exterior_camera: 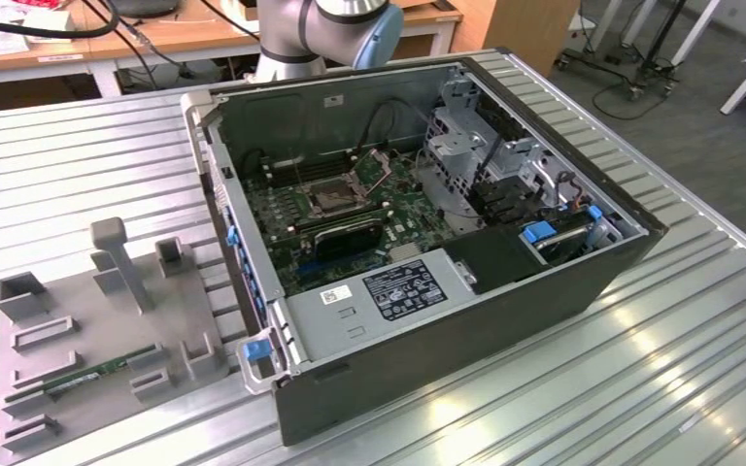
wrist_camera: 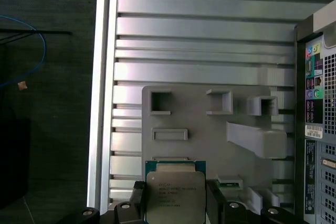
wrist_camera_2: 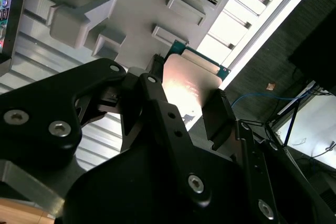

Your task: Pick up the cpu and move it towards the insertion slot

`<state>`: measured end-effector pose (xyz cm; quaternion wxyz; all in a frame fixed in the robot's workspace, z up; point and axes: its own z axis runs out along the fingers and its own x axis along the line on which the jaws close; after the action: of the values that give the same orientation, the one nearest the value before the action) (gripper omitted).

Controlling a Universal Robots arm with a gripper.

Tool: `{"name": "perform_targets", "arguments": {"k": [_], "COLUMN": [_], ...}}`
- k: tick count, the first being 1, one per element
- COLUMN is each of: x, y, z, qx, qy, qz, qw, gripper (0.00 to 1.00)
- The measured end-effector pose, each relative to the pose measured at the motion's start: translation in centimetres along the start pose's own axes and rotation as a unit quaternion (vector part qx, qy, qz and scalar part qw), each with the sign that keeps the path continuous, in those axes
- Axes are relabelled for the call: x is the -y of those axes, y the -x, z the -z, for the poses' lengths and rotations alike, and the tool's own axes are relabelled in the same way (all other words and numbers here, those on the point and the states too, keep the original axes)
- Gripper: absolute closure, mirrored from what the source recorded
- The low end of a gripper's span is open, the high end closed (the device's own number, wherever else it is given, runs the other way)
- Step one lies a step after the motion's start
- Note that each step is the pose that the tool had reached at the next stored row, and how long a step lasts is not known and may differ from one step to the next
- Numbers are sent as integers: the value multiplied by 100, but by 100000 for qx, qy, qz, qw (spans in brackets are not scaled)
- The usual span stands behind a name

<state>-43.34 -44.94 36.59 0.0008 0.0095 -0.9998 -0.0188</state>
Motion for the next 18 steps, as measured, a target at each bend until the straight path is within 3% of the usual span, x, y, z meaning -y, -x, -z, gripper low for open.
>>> {"name": "perform_targets", "arguments": {"k": [9, 18], "x": [-1, -3], "y": [0, 0], "z": [11, 69], "qx": [0, -4], "qy": [-13, -16], "qz": [2, 0], "qw": [100000, 100000], "gripper": [46, 46]}}
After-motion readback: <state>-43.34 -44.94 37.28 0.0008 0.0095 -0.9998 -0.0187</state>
